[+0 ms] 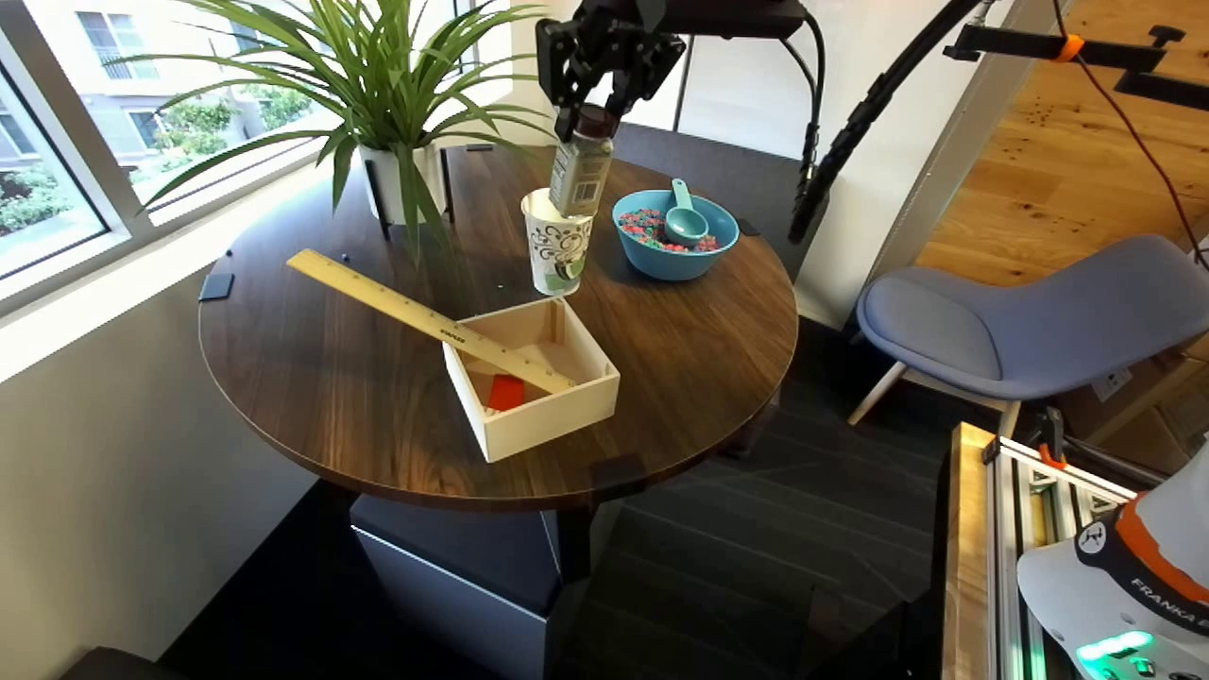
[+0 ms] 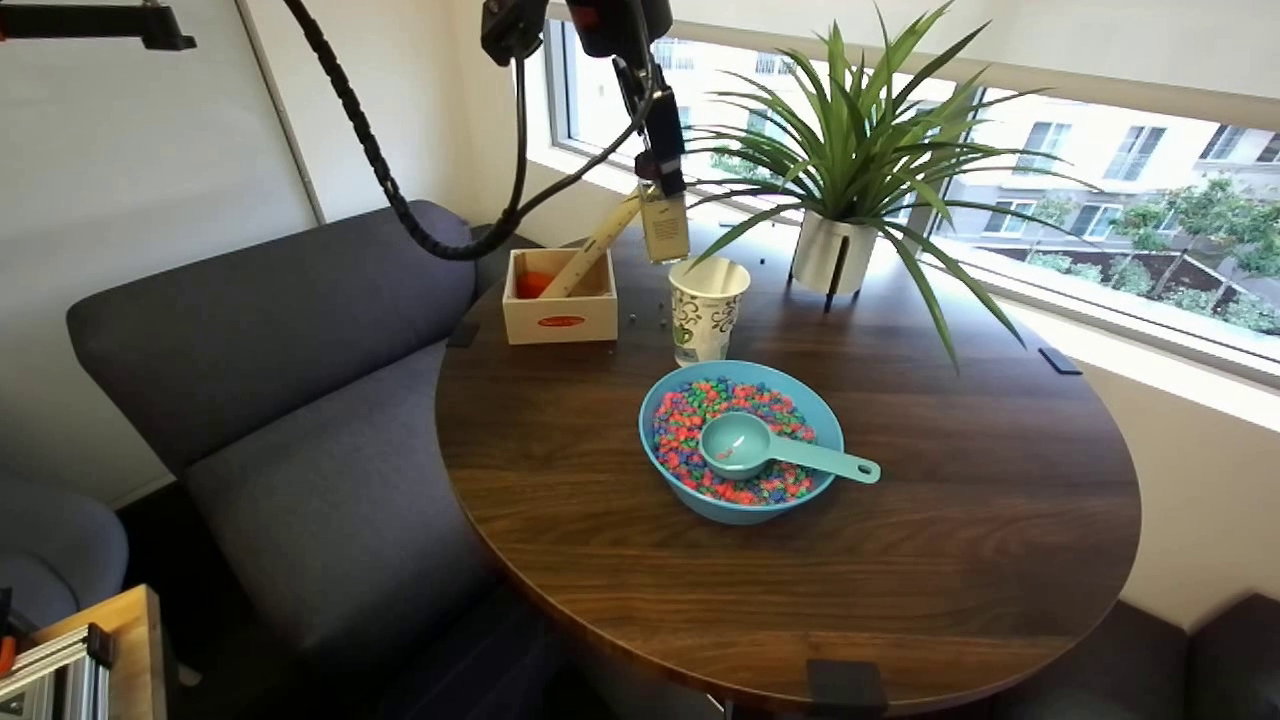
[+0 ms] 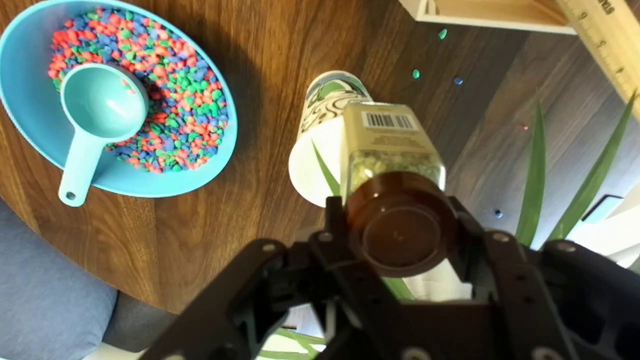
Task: Pick up the spice bottle from the table and place it in the cup
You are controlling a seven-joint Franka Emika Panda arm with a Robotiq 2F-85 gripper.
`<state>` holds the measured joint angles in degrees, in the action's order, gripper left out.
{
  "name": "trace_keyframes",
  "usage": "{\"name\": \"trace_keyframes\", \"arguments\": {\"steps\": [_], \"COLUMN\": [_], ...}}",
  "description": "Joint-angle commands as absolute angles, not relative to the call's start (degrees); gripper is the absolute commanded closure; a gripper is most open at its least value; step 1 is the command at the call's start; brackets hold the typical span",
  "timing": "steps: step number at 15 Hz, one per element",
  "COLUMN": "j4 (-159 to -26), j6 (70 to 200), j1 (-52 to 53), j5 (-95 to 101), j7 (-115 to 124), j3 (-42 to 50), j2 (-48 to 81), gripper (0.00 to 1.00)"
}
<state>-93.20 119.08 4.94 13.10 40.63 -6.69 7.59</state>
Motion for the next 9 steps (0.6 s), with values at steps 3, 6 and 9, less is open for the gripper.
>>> {"name": "trace_keyframes", "arguments": {"steps": [3,6,9], "j4": [-81.43,-78.96,-77.93], "j6": [115.91,113.2,110.16], "j1": [7.53,8.94,9.71], "j5": [16.49,20.54,20.75], "j7": [43.96,43.87,43.19], "j3": [-3.7,-1.93,-1.05], "j2": [15.18,17.71,19.42], "gripper": [0.76,0.76,0.76]}}
